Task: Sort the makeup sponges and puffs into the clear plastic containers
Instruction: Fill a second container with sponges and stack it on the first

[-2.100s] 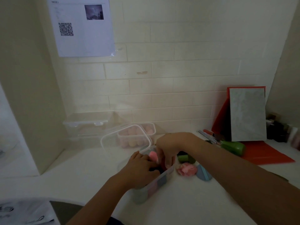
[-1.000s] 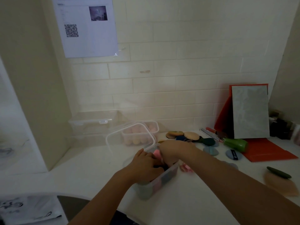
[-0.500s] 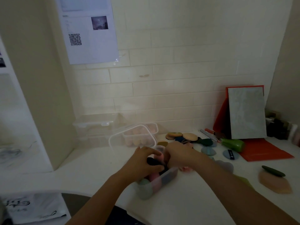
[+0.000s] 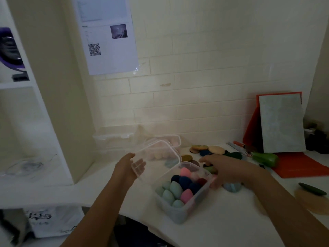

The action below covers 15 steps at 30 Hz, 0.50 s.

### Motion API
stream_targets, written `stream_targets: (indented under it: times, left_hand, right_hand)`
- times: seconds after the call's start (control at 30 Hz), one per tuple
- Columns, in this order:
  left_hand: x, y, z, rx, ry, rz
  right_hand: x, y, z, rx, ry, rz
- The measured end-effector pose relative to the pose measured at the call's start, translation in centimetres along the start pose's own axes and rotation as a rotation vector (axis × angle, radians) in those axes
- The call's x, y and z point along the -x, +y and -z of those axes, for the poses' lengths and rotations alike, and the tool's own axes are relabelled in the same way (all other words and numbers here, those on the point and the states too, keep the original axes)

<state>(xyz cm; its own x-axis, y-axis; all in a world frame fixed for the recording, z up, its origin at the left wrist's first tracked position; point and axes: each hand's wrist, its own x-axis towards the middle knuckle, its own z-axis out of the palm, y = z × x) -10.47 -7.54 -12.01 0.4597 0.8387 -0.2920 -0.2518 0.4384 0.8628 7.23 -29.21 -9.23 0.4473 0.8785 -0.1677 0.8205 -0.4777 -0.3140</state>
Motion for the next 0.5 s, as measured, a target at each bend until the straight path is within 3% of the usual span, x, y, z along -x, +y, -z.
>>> stream_targets:
  times: [0.1, 0.2, 0.37, 0.5]
  left_hand:
    - [0.4, 1.5, -0.7, 0.002, -0.084, -0.065]
    - [1.6, 2.7, -1.6, -0.199, -0.208, -0.2]
    - [6.1, 2.8, -3.1, -1.065, -0.457, -0.361]
    - [6.6, 0.7, -2.6, -1.672, -0.605, -0.268]
  right_hand:
    - [0.0, -0.2, -1.3, -0.083, 0.011, -0.041]
    - [-0.2, -0.4, -2.3, -0.209, 0.063, -0.028]
    - [-0.8, -1.3, -3.8, -0.3, 0.099, -0.006]
    - [-0.8, -1.1, -3.6, -0.349, 0.08, -0.004]
